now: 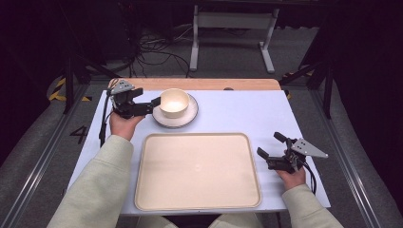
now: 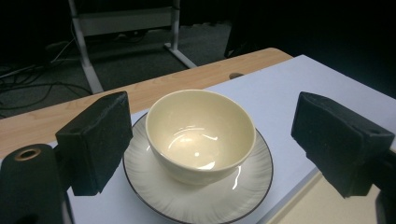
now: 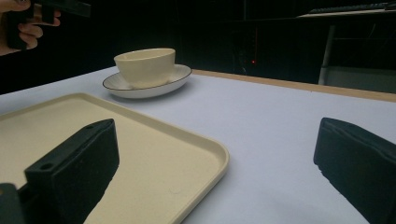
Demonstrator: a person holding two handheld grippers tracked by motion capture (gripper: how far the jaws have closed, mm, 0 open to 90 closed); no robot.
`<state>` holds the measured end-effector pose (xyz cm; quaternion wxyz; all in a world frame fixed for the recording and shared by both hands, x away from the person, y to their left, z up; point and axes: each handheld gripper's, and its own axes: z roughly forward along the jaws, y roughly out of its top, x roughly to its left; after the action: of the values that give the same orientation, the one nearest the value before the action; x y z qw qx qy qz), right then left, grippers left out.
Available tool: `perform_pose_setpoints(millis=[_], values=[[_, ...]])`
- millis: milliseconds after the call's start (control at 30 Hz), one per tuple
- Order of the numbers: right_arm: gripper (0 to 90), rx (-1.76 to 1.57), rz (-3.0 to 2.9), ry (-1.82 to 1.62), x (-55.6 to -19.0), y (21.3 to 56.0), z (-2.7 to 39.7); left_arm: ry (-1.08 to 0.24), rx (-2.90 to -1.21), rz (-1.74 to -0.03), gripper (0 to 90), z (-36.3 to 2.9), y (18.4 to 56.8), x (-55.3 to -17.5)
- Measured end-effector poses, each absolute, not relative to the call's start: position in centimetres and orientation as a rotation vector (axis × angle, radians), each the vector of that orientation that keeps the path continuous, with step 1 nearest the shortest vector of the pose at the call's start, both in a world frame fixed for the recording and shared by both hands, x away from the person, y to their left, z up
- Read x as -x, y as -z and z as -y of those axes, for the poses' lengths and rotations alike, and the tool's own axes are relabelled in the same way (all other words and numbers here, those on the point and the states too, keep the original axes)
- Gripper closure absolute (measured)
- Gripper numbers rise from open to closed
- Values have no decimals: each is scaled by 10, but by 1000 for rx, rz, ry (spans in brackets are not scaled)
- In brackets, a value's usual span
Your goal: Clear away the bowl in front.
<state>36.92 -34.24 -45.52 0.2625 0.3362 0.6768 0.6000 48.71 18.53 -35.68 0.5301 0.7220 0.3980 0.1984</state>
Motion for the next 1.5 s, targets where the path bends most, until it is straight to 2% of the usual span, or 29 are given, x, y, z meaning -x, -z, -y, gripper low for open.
perform_pose_setpoints(millis=[433,767,1167,1500], values=[[5,-914,-1832,-1625,-369,455,343,-459,-1717,-1012,156,-179,349,-506],[8,-916,-1831,-1619,-369,455,343,-427,-1803,-1131,183,-175,344,-528],[9,-921,-1832,-1610,-369,456,342,-350,-1862,-1289,174,-169,354,-553],[10,-918,-1835,-1606,-369,456,342,-291,-1892,-1376,220,-168,367,-568]])
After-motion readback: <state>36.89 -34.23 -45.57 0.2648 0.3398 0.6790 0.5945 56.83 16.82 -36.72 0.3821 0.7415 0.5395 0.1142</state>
